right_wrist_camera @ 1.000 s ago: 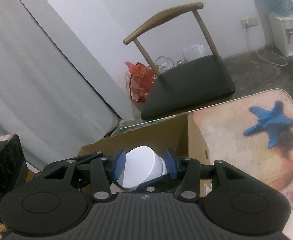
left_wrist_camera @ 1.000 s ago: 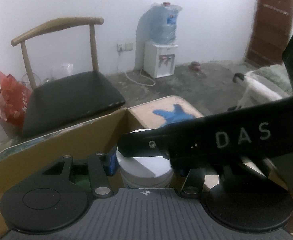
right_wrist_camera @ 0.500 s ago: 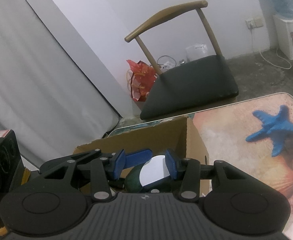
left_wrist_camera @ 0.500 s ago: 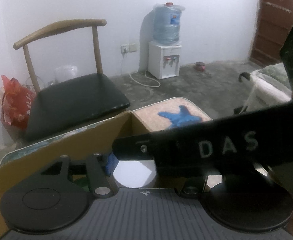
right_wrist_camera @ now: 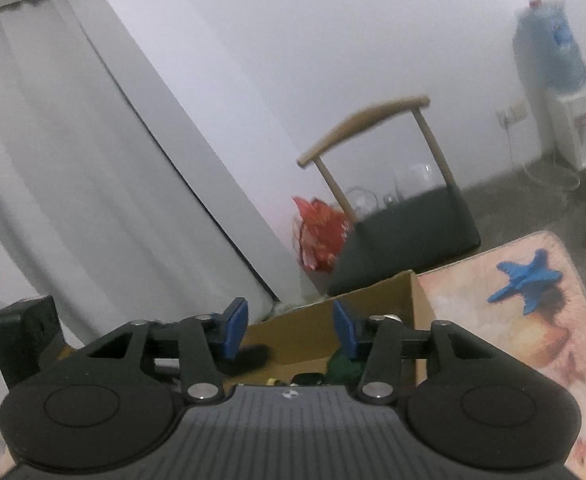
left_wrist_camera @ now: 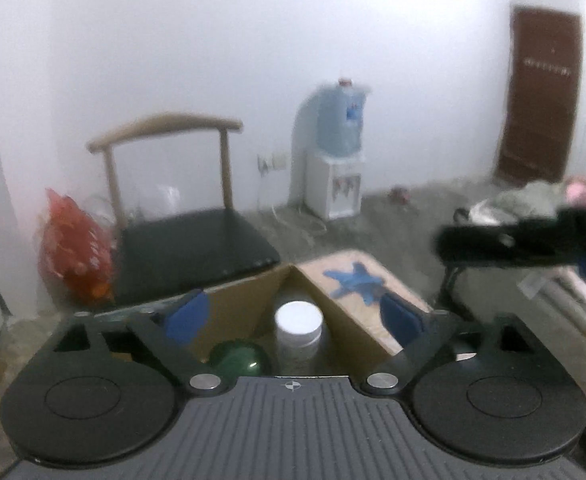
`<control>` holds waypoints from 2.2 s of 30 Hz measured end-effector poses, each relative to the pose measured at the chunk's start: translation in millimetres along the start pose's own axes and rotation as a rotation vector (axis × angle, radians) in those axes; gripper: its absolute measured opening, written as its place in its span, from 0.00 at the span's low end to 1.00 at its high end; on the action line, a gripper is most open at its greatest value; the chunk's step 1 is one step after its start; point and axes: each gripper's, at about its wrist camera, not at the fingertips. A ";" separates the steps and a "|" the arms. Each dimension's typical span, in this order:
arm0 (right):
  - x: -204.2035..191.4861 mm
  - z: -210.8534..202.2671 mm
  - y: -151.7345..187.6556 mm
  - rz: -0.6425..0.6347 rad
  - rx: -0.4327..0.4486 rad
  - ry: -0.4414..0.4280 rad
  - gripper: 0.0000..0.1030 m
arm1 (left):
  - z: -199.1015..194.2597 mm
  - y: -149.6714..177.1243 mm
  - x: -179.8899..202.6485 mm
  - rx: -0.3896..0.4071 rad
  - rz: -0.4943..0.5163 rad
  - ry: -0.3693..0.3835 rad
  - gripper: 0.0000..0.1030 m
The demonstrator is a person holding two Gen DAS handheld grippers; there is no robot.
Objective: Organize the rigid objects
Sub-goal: 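Move the right gripper to the clear plastic cup on the table, then close the right gripper on the rim of the clear cup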
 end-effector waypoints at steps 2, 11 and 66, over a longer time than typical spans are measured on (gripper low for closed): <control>-18.0 -19.3 16.7 -0.021 0.020 -0.007 0.59 | -36.5 11.7 -13.0 0.028 -0.023 -0.026 0.96; -75.4 -7.8 100.2 -0.050 -0.056 -0.026 0.73 | -97.5 96.3 -68.0 -0.015 -0.170 -0.152 0.99; -77.8 180.5 198.5 -0.074 -0.492 0.051 0.73 | -20.0 206.7 -58.1 -0.188 -0.001 -0.067 0.74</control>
Point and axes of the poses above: each gripper's, at about its wrist camera, not at the fingertips, and z roughly the way its jaws point, x to its right, y to its underside, and after that the axes turned 6 degrees about -y, right-handed
